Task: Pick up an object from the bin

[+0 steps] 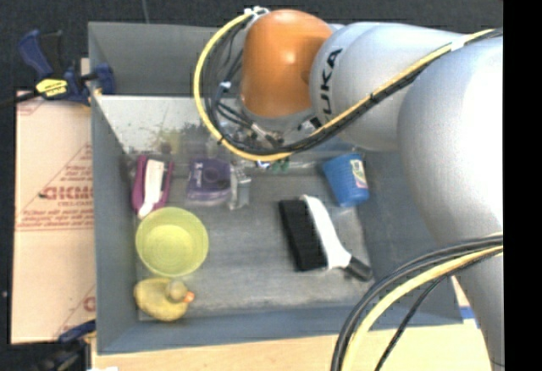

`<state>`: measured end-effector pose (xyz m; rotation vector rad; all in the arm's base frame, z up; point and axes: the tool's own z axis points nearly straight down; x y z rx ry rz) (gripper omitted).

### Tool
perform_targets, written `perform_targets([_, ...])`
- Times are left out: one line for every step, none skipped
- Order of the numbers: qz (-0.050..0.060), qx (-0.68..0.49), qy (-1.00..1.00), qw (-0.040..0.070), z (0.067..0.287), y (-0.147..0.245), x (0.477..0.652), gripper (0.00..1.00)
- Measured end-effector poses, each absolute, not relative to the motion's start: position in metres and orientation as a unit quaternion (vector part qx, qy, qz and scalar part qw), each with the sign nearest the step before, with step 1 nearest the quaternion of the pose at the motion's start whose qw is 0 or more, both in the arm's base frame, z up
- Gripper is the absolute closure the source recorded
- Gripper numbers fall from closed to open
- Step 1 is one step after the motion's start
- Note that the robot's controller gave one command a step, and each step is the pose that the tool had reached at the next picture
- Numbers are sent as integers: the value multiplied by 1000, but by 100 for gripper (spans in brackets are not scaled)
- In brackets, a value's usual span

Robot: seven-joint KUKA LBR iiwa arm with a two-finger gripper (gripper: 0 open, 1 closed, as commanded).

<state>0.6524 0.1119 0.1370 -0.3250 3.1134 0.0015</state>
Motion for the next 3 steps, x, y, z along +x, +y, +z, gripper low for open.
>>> perform_targets([0,-202,979,6,101,108,640,0])
perform_targets([2,-109,994,12,73,92,655,0])
perform_targets([-1,-278,960,17,77,96,661,100])
